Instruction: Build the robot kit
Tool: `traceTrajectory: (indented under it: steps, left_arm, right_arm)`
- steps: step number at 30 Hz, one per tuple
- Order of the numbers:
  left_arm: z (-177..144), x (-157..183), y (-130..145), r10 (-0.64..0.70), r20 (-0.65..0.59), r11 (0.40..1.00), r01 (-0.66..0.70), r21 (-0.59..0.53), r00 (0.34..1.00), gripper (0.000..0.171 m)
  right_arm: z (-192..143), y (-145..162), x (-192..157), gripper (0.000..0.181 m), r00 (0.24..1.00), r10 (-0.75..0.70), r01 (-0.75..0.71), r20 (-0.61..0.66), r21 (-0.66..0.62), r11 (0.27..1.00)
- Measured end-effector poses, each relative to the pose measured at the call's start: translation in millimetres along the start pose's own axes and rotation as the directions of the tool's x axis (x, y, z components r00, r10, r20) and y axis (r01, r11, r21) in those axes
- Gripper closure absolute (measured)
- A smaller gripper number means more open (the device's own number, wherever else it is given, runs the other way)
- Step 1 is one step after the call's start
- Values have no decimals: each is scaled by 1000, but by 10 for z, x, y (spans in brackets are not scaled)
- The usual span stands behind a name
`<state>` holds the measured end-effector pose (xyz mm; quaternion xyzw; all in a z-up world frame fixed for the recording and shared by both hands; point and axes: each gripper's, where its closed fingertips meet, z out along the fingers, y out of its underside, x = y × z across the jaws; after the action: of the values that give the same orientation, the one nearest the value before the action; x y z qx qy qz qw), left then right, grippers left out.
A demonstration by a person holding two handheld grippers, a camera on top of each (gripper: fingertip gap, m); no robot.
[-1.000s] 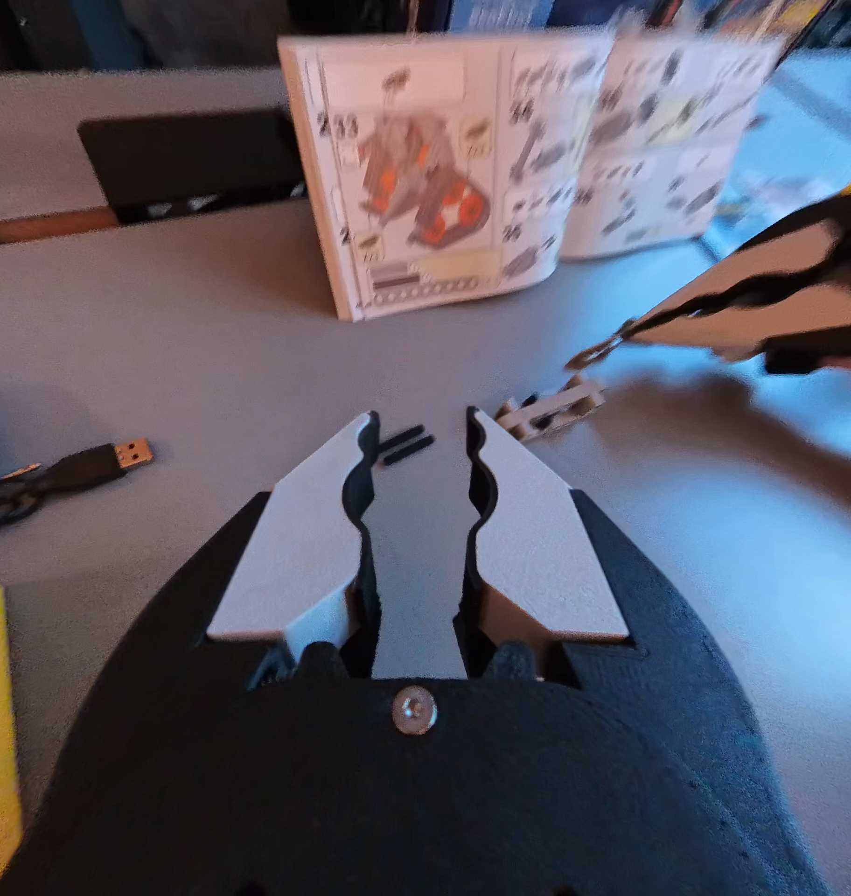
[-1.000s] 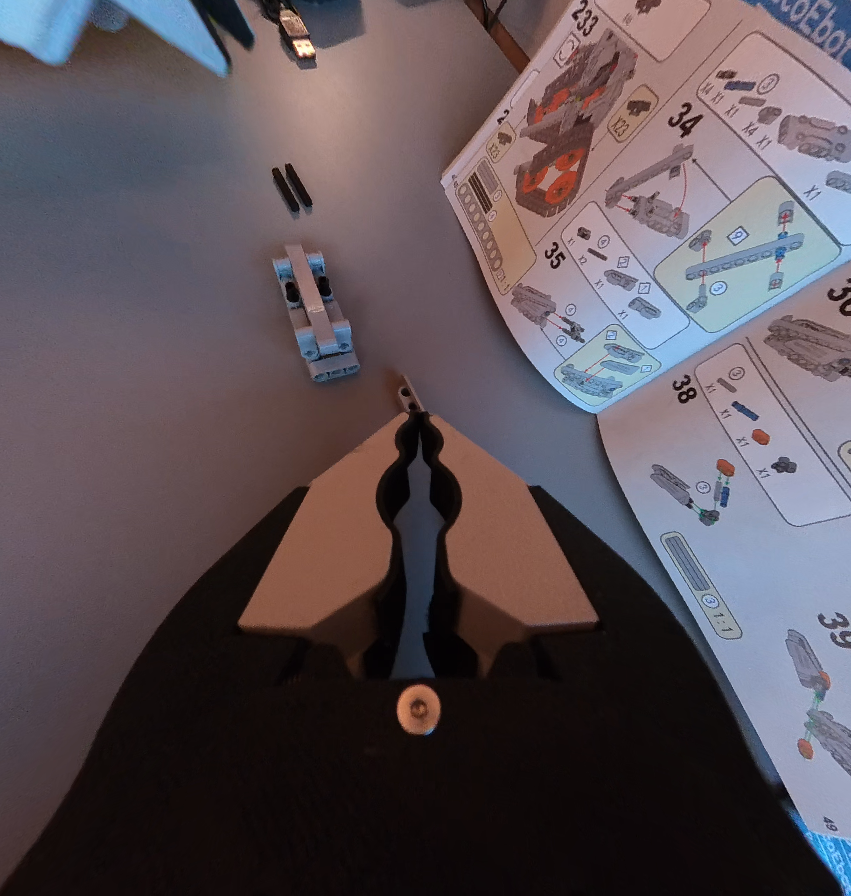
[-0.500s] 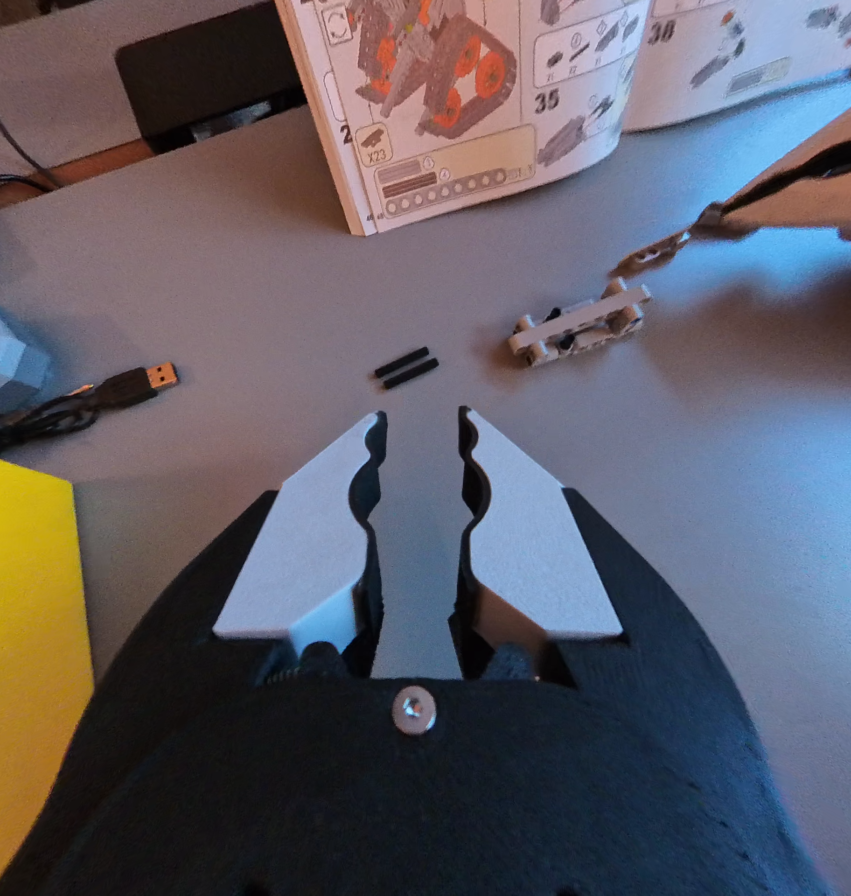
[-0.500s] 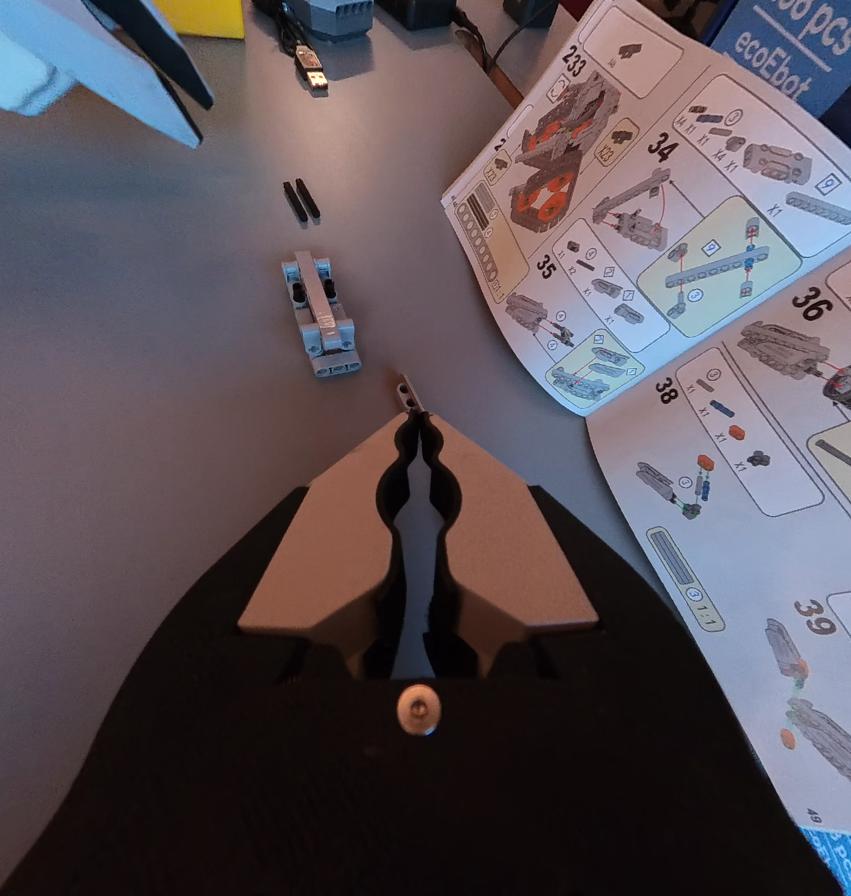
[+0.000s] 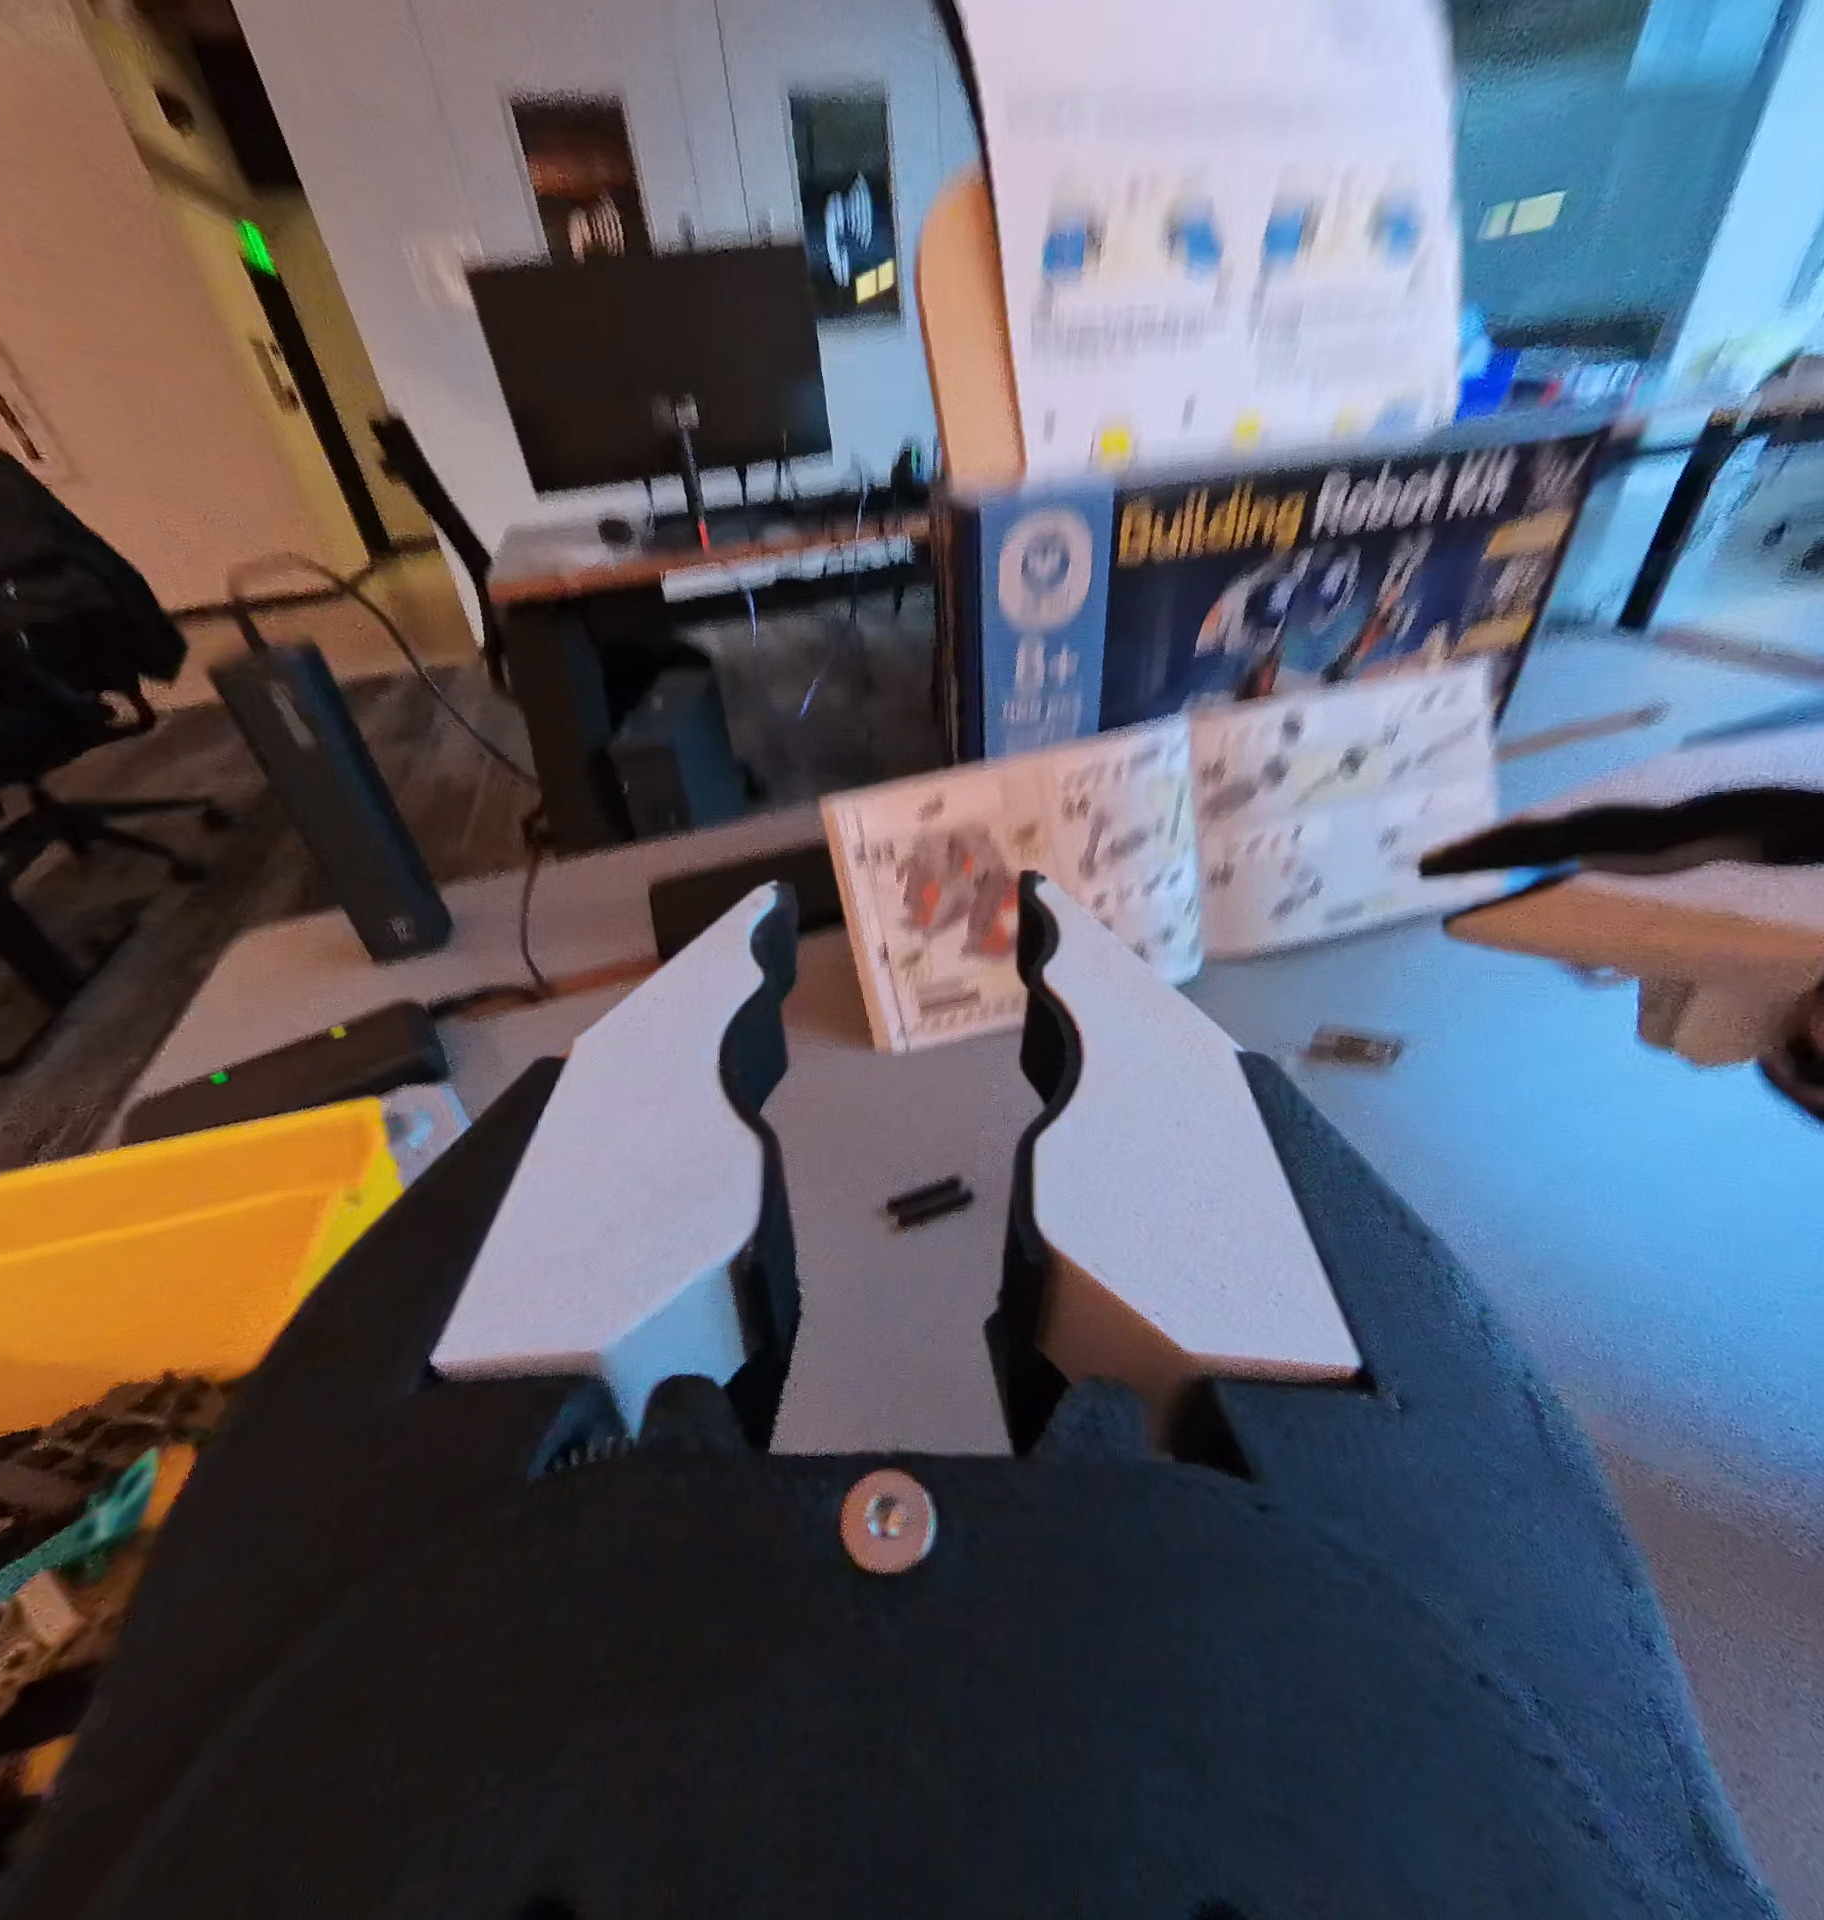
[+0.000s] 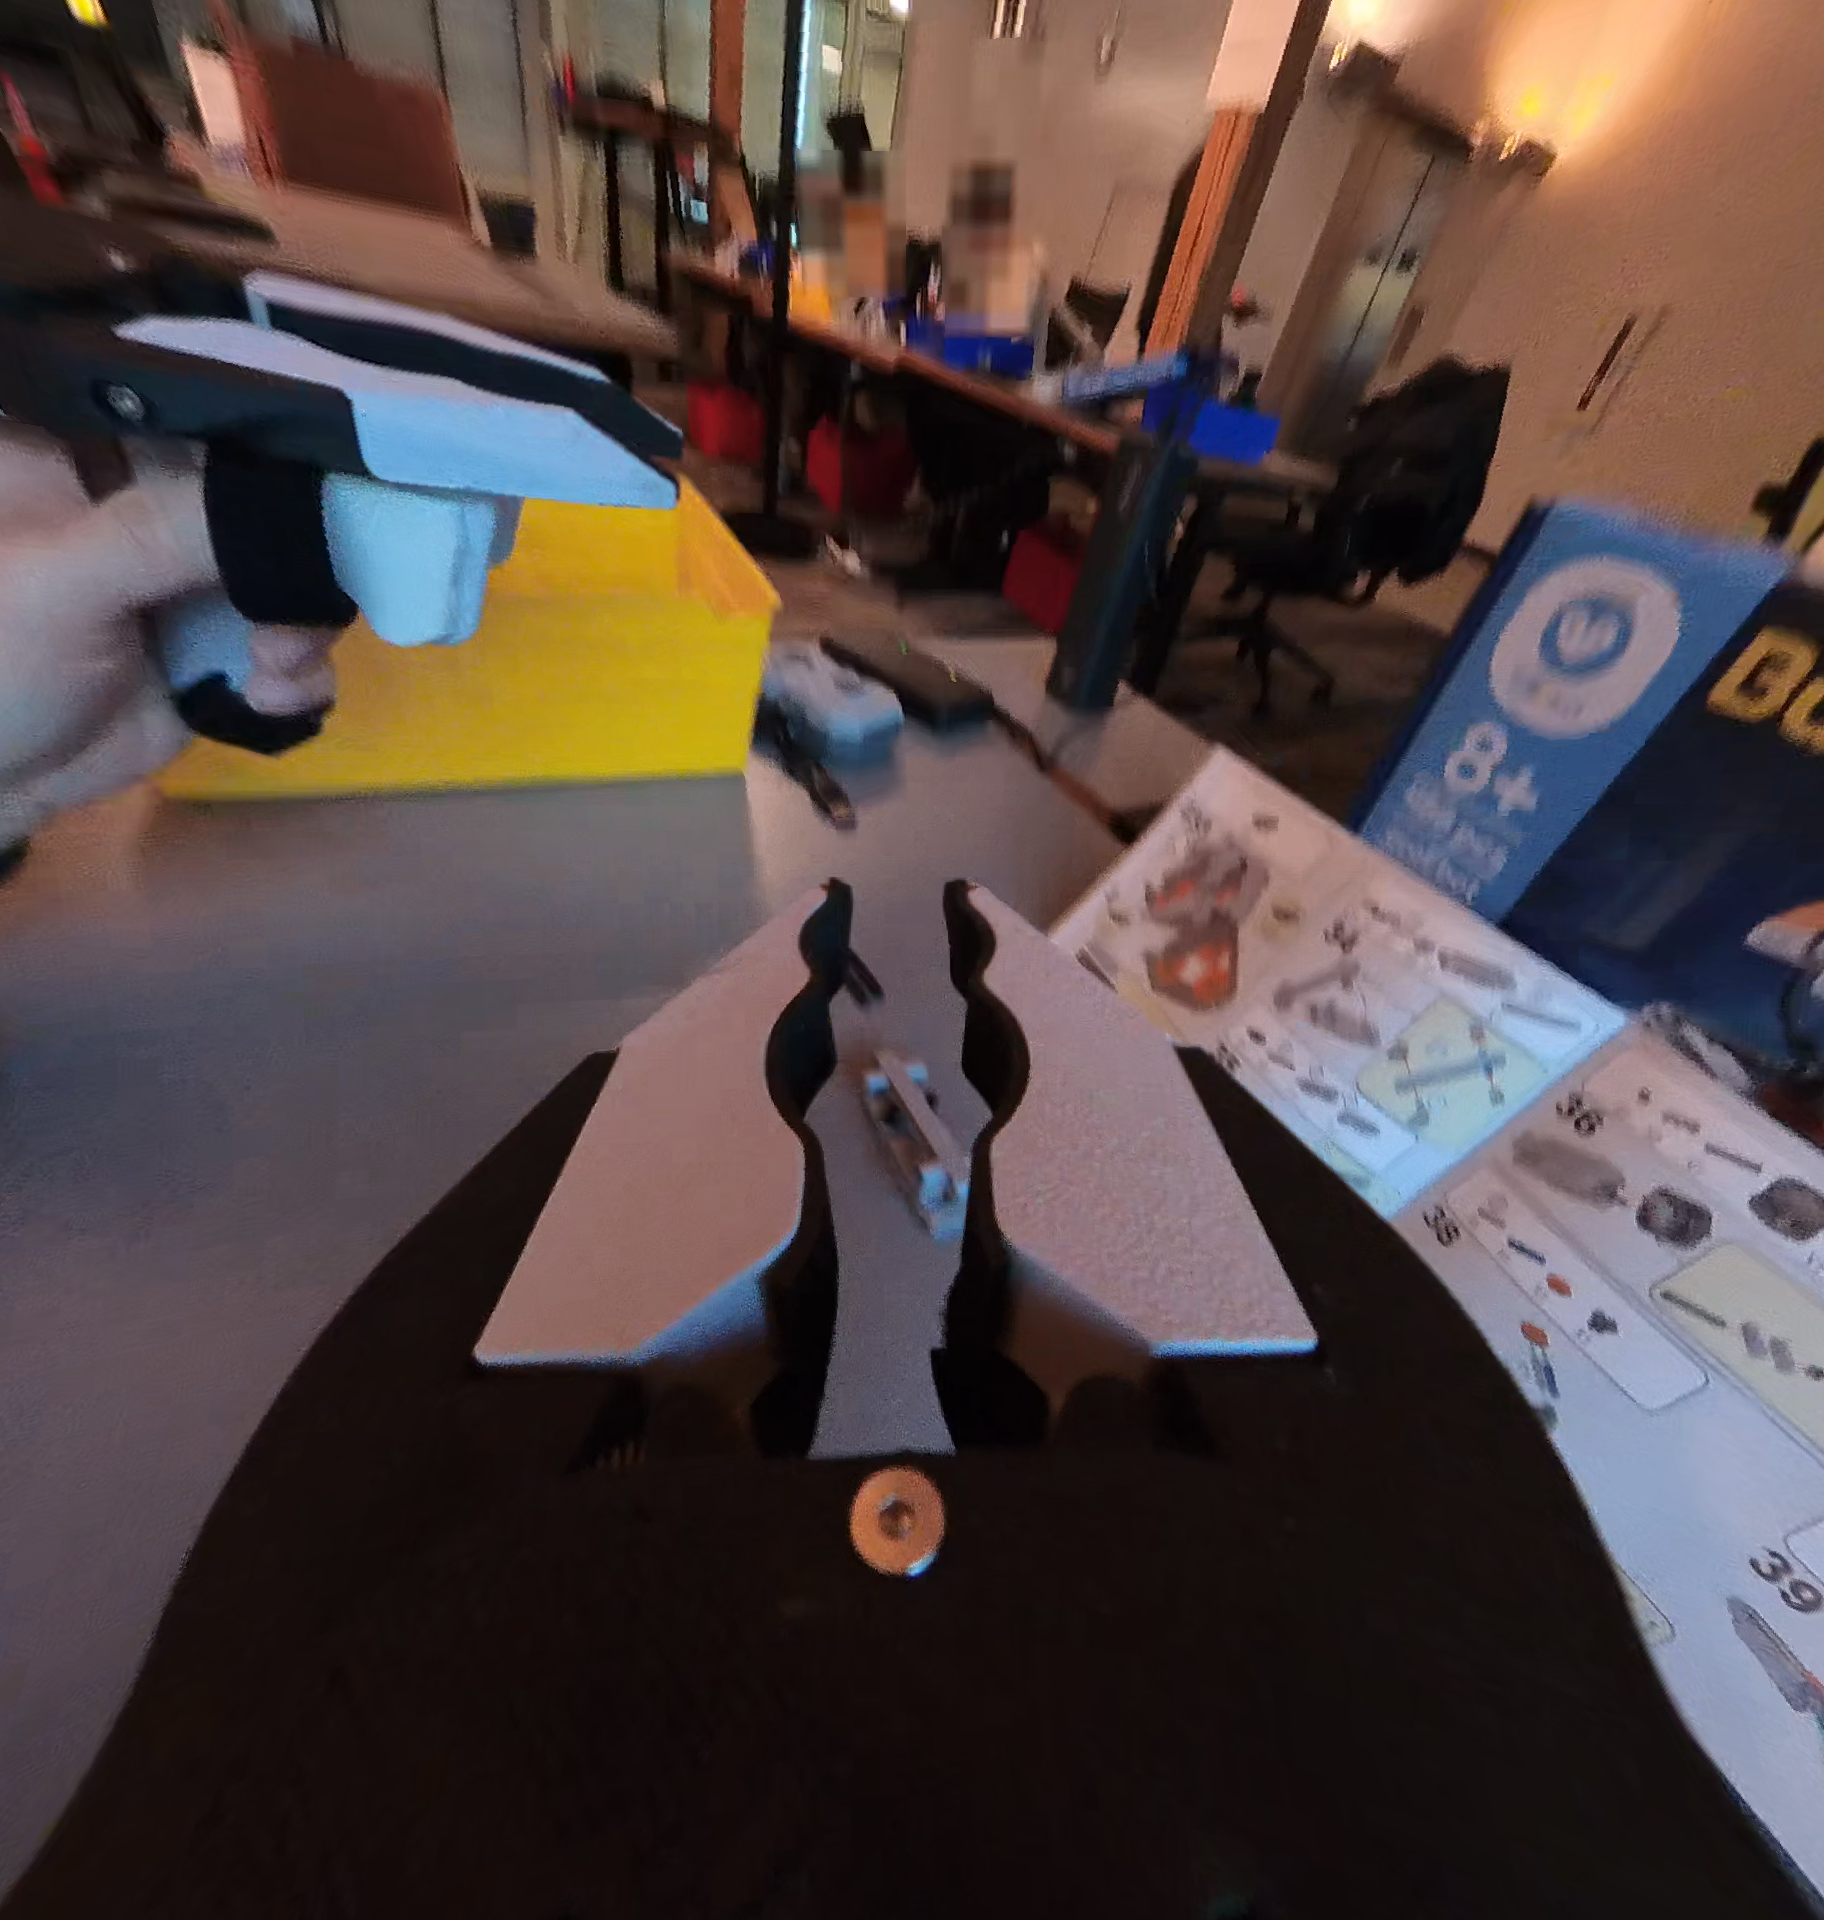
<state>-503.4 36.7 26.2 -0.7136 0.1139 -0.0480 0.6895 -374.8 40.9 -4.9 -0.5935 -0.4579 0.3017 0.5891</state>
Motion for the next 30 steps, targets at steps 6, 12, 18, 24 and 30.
traceTrajectory:
  steps: [6, 12, 18, 24, 30]
  left_arm:
    - [-950, -544, -860, -81, 49, 955, 64, 289, 995, 128]
    - [-1548, -1107, -983, -240, -44, 934, 243, 262, 970, 101]
    - [-1926, -1718, -649, -275, 185, 949, 236, 209, 943, 103]
    - [-2006, -2068, -515, -274, 337, 956, 217, 197, 901, 112]
    - [-1759, -2107, -304, -295, 320, 954, 260, 147, 900, 114]
  right_arm:
    - [-342, 2, -312, 156, 996, 75, -77, -42, -50, 996]
    - [-811, 473, -233, 145, 963, 234, -244, -133, -59, 968]
    - [-1245, 714, 256, 149, 865, 375, -388, -334, 30, 921]
    - [-1236, 999, 534, 152, 781, 497, -530, -377, 21, 848]
    - [-1202, 1092, 540, 155, 776, 498, -541, -387, -5, 841]
